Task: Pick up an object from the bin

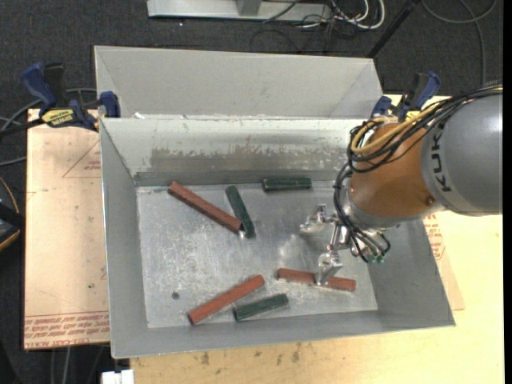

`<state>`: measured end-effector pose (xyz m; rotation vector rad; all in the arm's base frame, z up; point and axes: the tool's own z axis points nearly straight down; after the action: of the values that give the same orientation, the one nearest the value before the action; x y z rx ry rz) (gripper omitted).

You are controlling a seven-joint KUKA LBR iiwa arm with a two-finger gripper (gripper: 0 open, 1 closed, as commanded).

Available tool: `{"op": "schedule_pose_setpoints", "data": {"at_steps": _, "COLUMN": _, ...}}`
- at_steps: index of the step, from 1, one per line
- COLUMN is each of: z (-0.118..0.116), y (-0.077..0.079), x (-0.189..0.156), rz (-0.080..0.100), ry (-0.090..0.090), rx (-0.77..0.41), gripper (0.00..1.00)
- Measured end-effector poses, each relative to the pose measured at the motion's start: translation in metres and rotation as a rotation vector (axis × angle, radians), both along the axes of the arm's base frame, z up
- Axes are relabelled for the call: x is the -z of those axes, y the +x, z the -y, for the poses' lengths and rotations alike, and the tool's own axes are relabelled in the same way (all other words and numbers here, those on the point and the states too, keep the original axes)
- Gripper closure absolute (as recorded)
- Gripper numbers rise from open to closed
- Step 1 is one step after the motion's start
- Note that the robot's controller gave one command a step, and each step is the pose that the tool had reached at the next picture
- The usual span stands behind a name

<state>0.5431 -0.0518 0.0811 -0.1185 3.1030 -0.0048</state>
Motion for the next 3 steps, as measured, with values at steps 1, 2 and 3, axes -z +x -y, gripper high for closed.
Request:
{"op": "schedule_pose_setpoints", "data": {"at_steps": 1, "z": -0.0074, "y": -0.0389, "x": -0.0007, "rz": -0.015, "ry": -0.007, "rx": -0.028, "gripper": 1.00}}
{"op": "schedule_pose_setpoints", "data": {"at_steps": 2, "z": -0.0110, "y": -0.0364, "x": 0.0007, "rz": -0.002, "ry": -0.002, "rx": -0.030, "gripper": 0.00}}
{"op": "schedule_pose_setpoints", "data": {"at_steps": 3, "z": -0.0111, "y": -0.0366, "x": 0.0007, "rz": -0.003, "ry": -0.002, "rx": -0.030, "gripper": 0.00}}
